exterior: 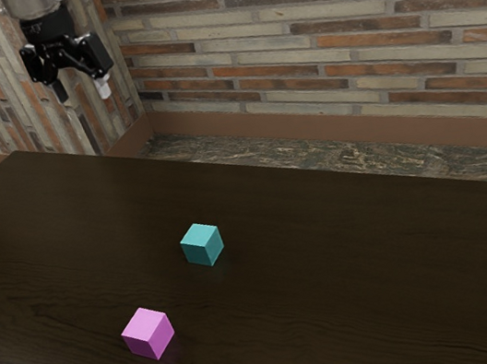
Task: Pick up the blue block with one arm, and put the blue block on the pink block with one arm
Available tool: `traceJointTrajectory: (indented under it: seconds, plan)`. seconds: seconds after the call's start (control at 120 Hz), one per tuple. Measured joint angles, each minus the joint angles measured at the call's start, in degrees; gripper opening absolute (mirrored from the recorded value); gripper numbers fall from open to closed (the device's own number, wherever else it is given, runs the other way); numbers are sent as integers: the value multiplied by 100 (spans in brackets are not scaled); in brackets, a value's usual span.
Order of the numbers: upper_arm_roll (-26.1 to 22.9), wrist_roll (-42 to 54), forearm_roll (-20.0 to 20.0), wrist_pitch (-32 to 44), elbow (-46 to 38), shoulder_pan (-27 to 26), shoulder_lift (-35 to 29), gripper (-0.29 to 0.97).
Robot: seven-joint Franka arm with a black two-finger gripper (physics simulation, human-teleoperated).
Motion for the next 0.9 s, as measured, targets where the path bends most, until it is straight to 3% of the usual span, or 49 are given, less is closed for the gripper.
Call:
traceJointTrajectory:
  seconds: [0.208,0.308,0.433,0.542,0.617,0.758,0.9]
  plan:
    - [-11,72,-14,-129,36,3,-18,68]
    - [-225,184,68,-170,629,-64,-915,68]
    - [-426,246,-79,-385,689,-499,-1094,68]
    - [-481,127,-128,-650,595,-783,-821,68]
    - [-581,120,60,-608,287,-516,-684,68]
    - [-752,112,557,193,-1034,-250,-555,68]
    - [-745,104,714,1040,-1288,-189,94,68]
